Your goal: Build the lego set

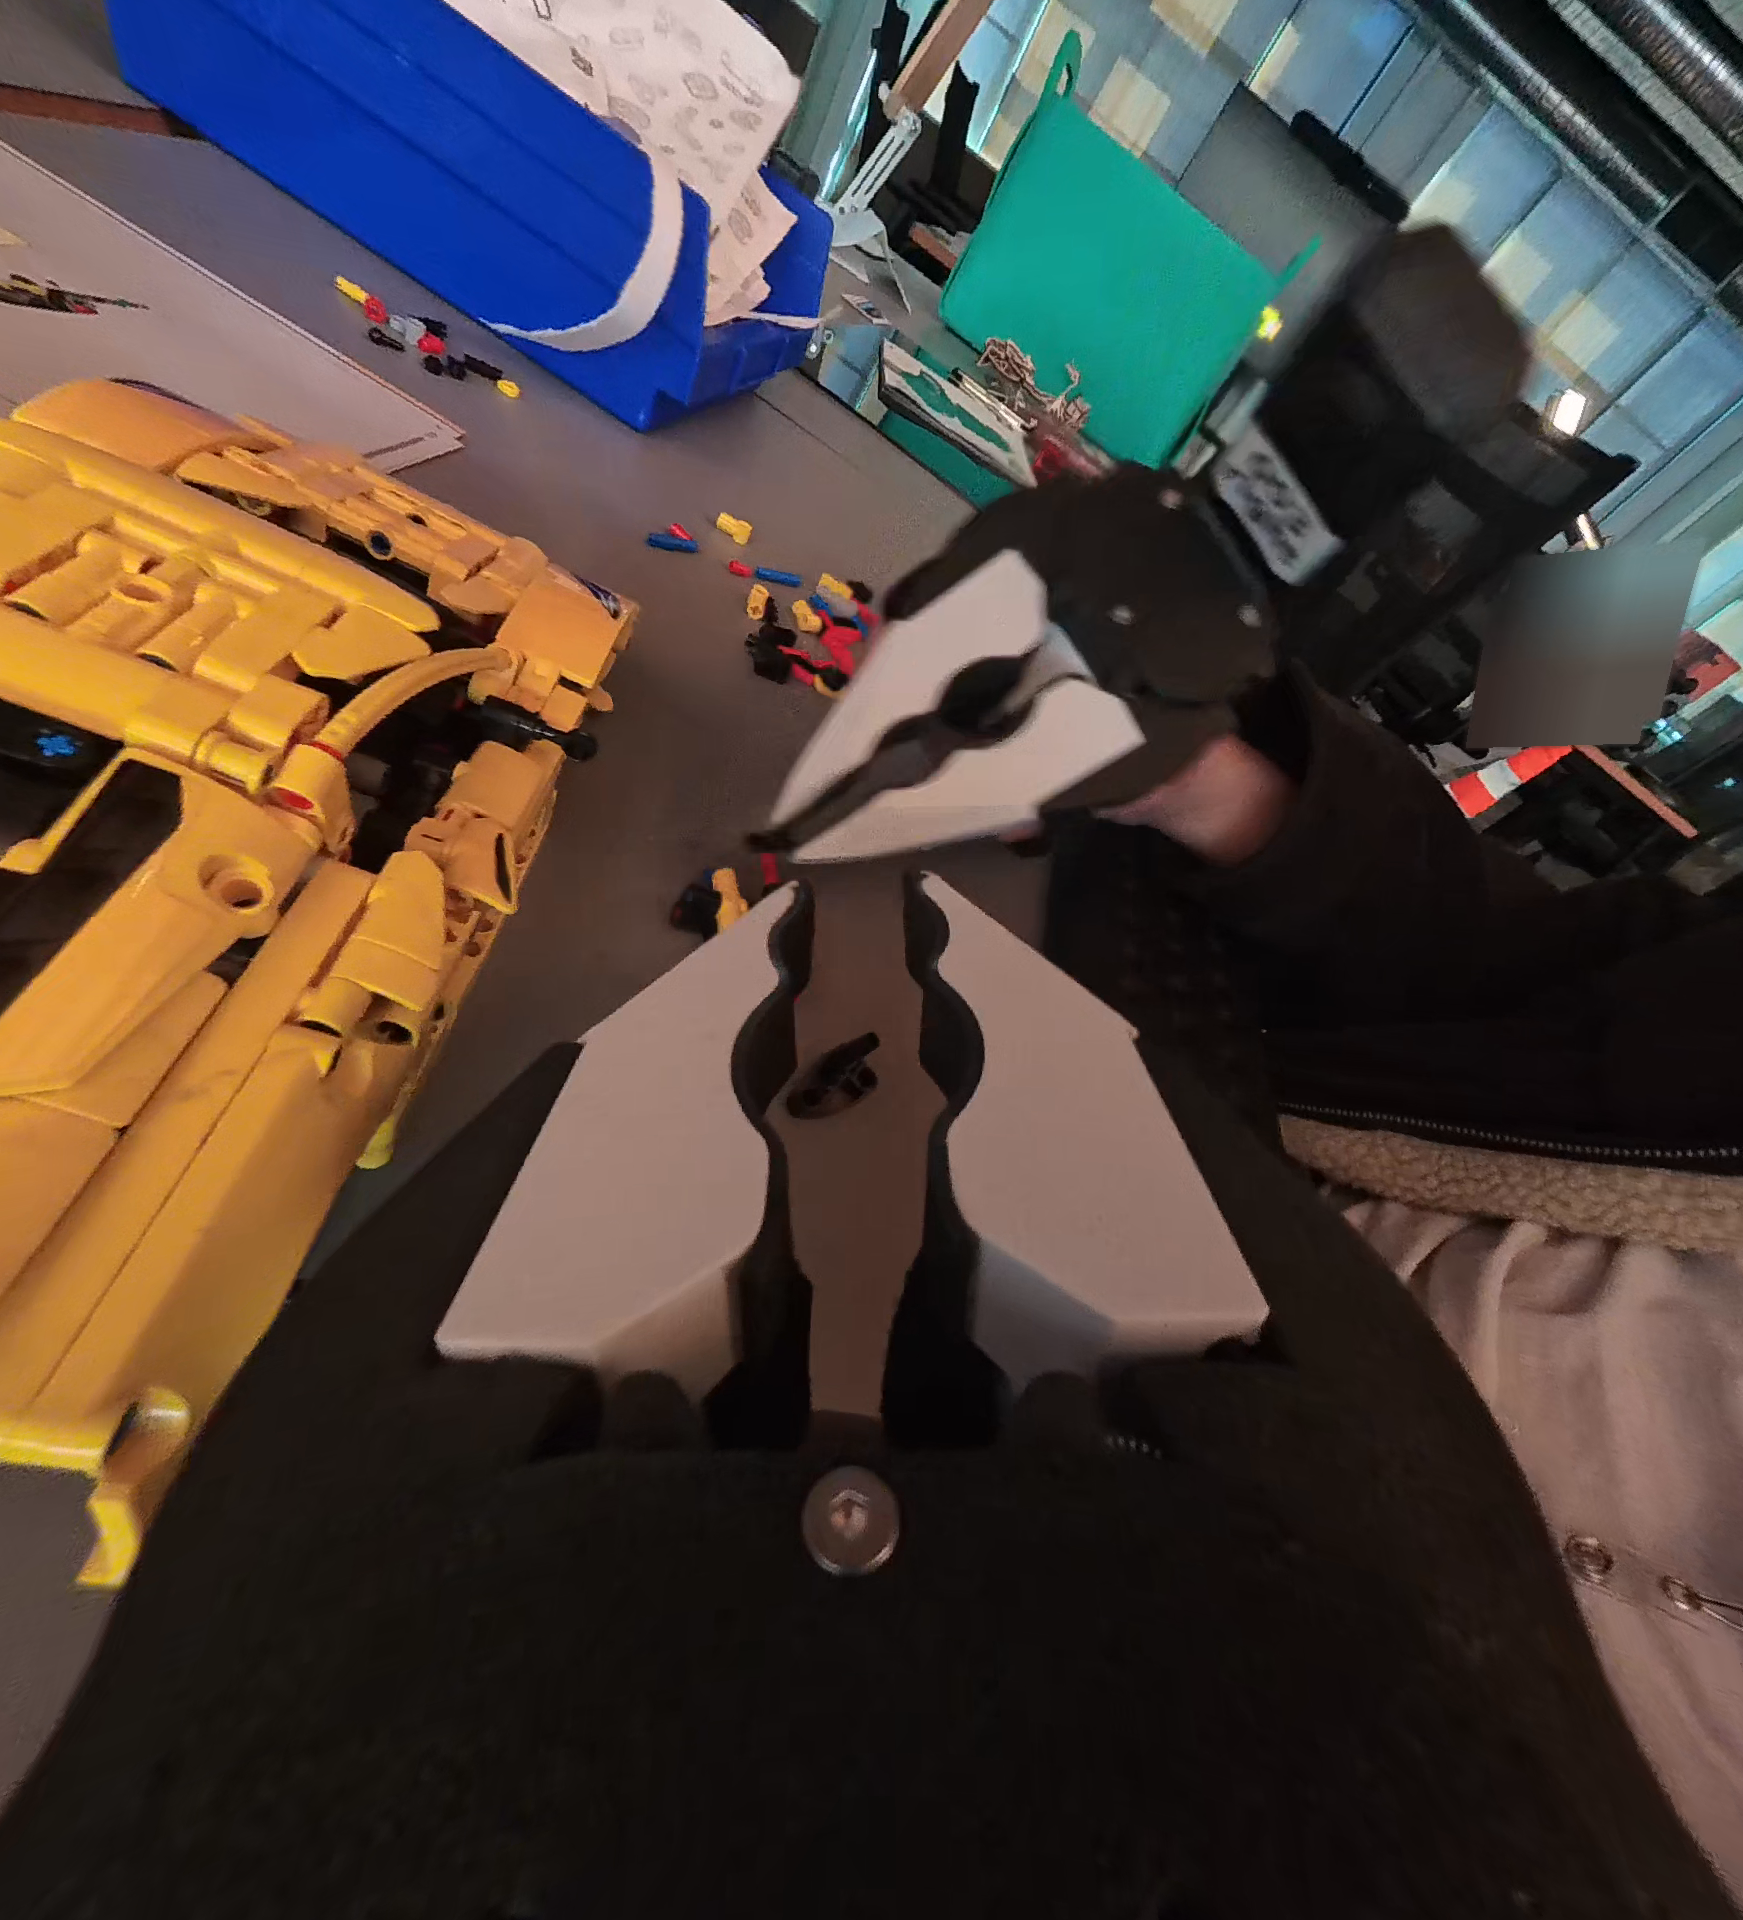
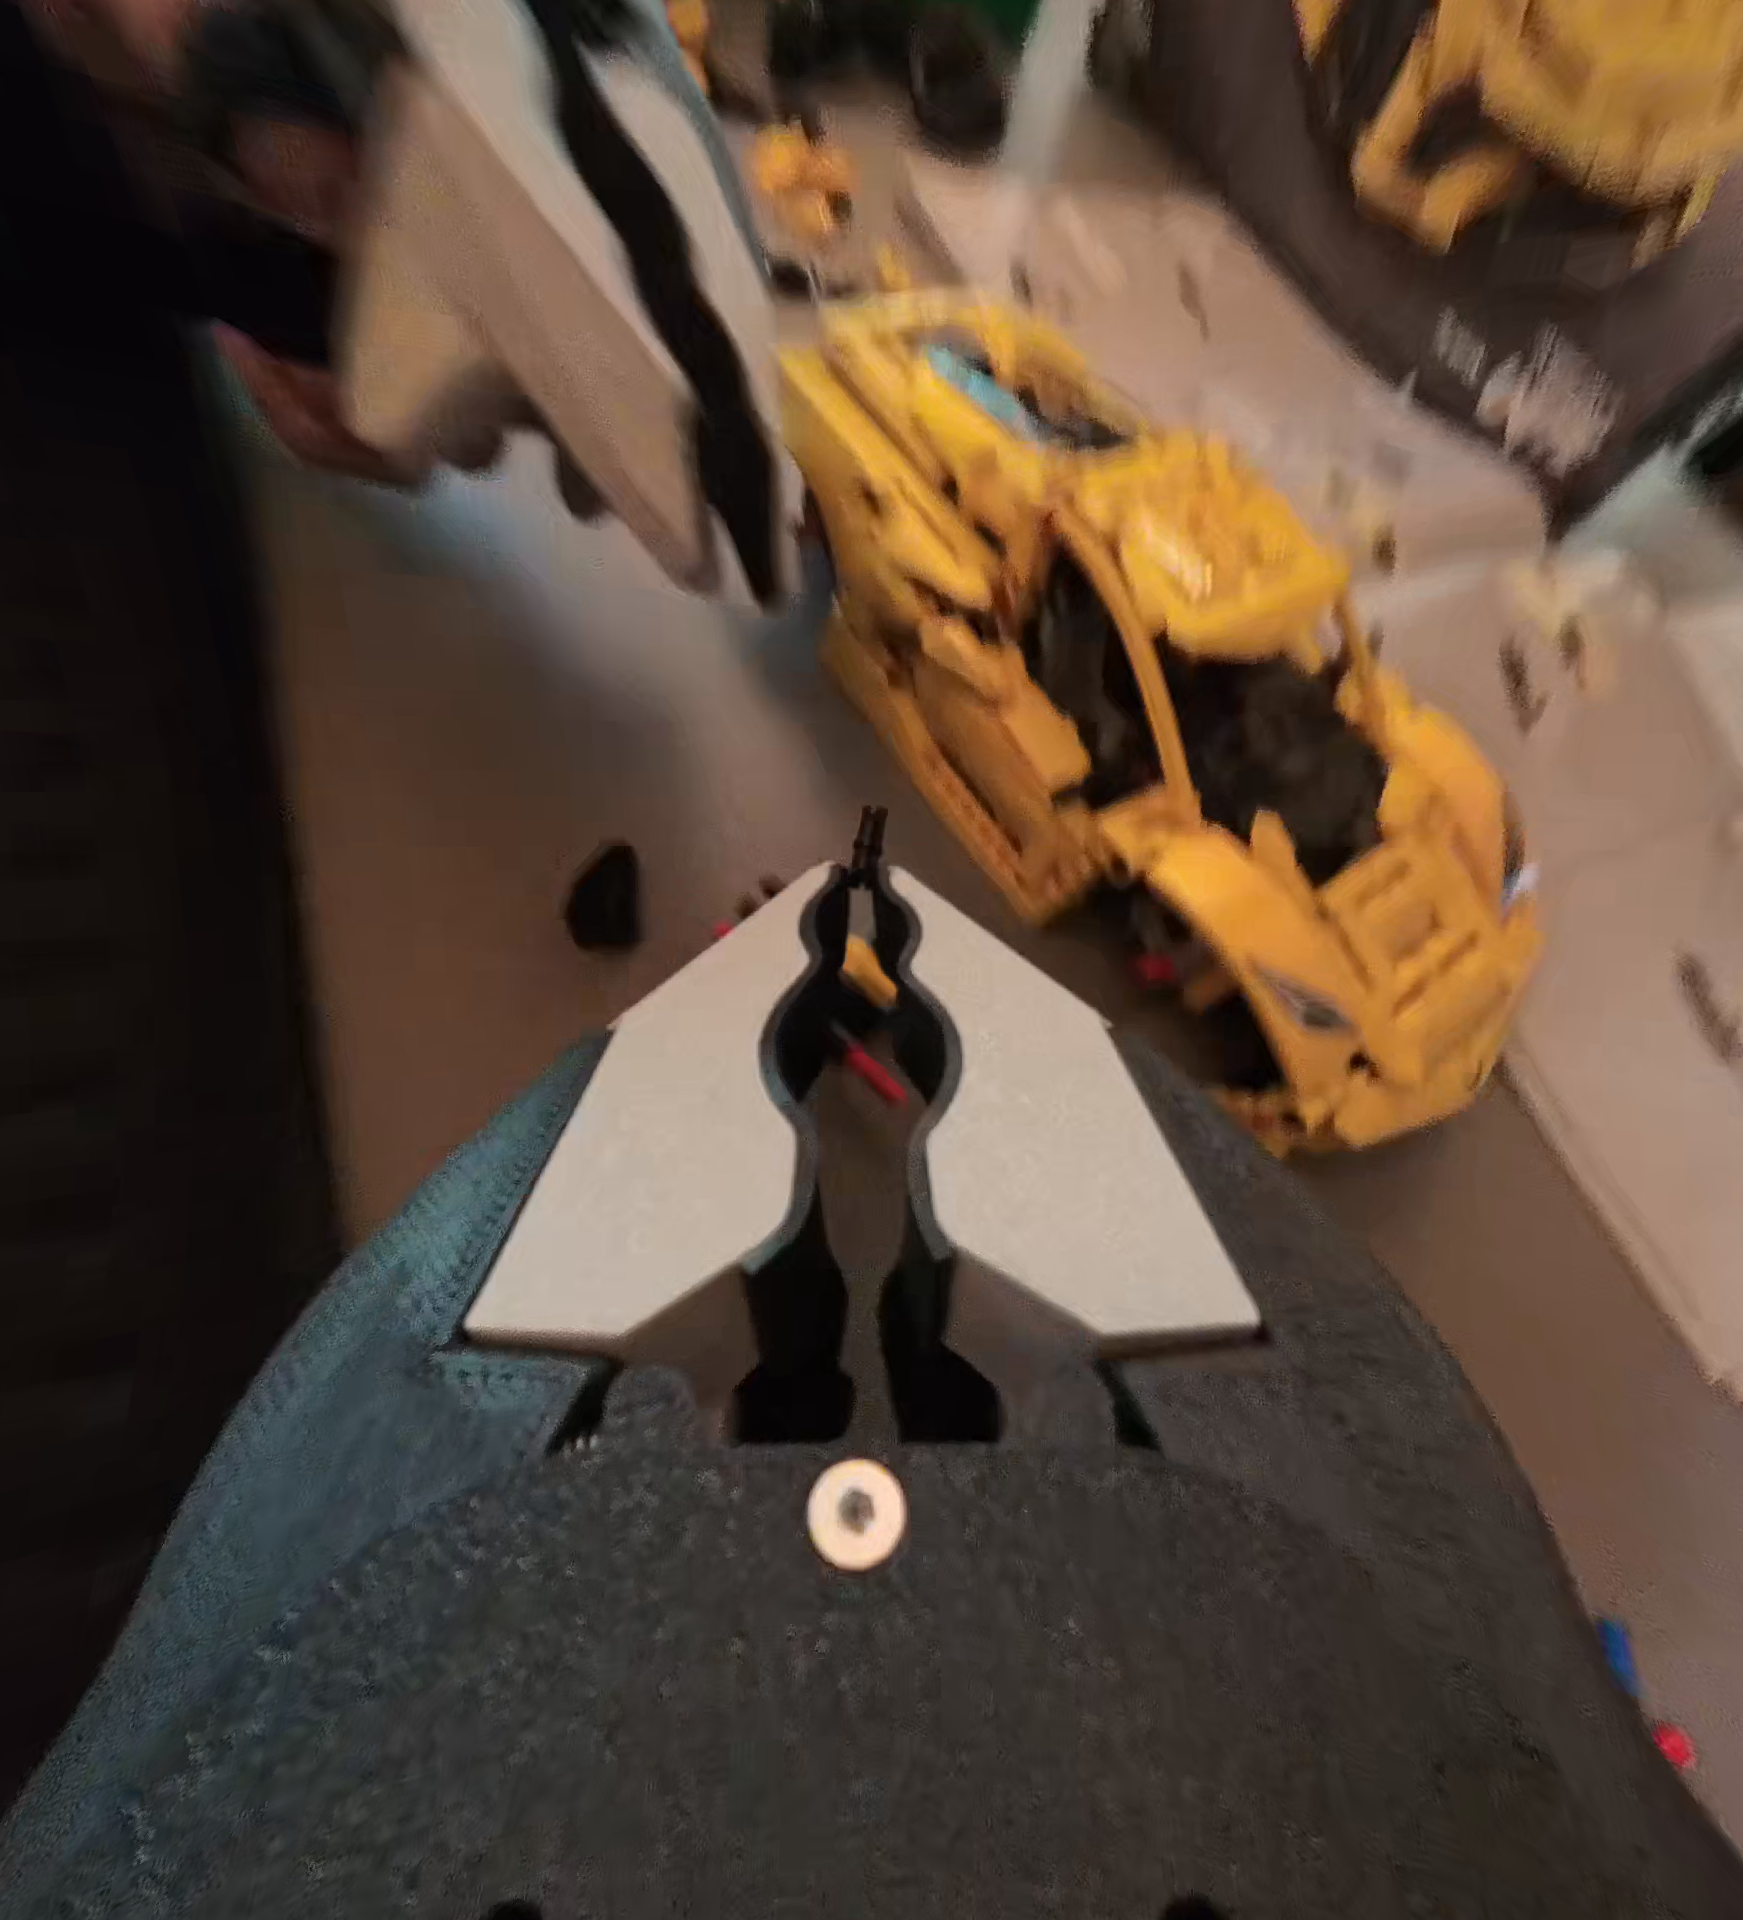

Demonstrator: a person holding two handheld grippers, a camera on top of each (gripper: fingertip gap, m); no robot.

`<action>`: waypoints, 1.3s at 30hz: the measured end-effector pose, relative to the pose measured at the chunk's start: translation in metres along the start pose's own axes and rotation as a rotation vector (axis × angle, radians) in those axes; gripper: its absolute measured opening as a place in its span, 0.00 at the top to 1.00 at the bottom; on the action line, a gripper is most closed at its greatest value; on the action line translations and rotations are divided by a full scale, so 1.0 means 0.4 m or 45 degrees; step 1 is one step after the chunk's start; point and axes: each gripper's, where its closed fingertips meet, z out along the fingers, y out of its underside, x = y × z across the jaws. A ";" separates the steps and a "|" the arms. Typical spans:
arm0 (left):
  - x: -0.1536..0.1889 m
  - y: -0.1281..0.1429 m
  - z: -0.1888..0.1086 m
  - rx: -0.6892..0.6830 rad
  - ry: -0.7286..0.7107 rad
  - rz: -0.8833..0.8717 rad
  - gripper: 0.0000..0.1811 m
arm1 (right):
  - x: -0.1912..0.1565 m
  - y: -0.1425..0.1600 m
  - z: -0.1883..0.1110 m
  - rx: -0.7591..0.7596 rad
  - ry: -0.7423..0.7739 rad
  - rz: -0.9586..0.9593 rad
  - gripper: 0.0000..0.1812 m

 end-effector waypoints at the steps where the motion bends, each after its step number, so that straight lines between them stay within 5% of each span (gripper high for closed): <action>1: 0.003 -0.001 -0.001 0.003 0.028 -0.025 0.91 | -0.012 -0.031 -0.008 0.055 0.042 -0.075 0.98; 7: 0.045 0.023 0.010 -0.106 0.308 -0.243 0.90 | -0.052 -0.098 -0.018 0.133 0.236 -0.376 0.98; 24: 0.054 0.009 0.000 -0.073 0.347 -0.241 0.98 | -0.082 -0.112 -0.024 0.203 0.185 -0.407 0.98; 39: 0.170 -0.062 -0.054 0.058 0.794 -0.423 0.98 | -0.118 -0.224 -0.079 0.543 0.263 -0.392 0.93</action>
